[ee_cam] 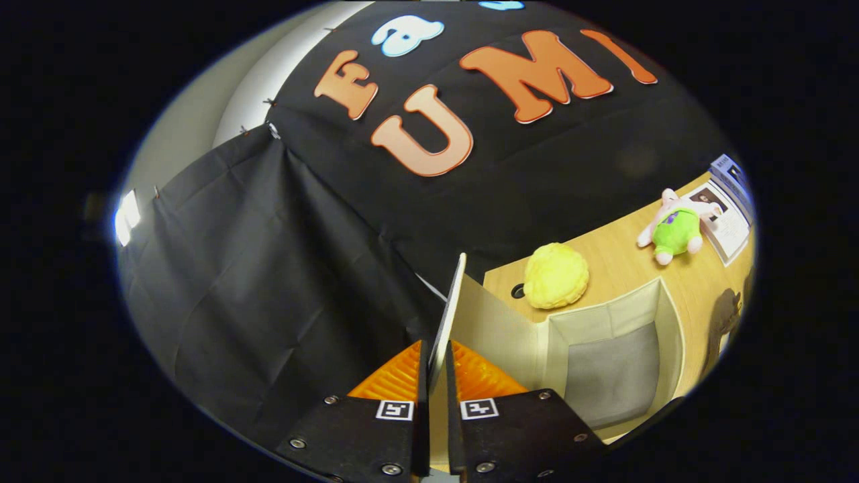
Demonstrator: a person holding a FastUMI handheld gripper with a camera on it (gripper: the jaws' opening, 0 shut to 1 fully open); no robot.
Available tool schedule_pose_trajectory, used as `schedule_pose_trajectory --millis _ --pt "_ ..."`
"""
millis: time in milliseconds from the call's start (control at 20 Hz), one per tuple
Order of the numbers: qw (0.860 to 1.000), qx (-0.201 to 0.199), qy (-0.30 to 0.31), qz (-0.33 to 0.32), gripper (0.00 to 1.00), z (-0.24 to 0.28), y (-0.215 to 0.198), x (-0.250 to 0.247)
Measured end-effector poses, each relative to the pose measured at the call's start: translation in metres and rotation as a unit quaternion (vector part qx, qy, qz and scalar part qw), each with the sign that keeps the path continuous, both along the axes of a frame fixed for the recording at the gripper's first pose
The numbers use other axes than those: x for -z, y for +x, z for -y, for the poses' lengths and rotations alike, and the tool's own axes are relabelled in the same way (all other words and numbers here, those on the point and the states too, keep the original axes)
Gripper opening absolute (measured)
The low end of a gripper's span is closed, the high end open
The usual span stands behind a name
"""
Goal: Open the storage box then place both shoes into the box .Put the left shoe in first, then the right shoe, with the right side of both shoes facing outward in a uniform manner.
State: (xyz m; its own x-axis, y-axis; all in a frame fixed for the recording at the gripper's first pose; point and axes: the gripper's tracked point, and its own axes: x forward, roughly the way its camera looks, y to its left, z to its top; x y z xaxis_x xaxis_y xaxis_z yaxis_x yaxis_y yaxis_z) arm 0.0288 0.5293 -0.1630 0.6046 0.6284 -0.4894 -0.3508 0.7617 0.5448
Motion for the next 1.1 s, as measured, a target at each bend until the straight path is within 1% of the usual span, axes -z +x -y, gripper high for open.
schedule_pose_trajectory --millis 100,250,300,350,550,700,900,1100 --pt "1.000 -0.015 -0.020 0.011 0.24 -0.007 -0.006 0.009" --pt "0.998 -0.014 -0.048 0.036 0.84 -0.001 -0.003 0.013" --pt "0.997 -0.006 -0.061 0.045 0.93 0.005 0.005 0.011" --pt "0.996 0.001 -0.068 0.054 0.98 0.014 0.005 0.010" --pt "0.992 0.025 -0.085 0.087 0.98 0.052 0.021 -0.001" --pt "0.987 0.045 -0.105 0.113 0.98 0.096 0.034 -0.007" --pt "0.974 0.095 -0.138 0.155 0.98 0.172 0.051 -0.015" --pt "0.961 0.147 -0.169 0.163 0.98 0.257 0.060 -0.010"
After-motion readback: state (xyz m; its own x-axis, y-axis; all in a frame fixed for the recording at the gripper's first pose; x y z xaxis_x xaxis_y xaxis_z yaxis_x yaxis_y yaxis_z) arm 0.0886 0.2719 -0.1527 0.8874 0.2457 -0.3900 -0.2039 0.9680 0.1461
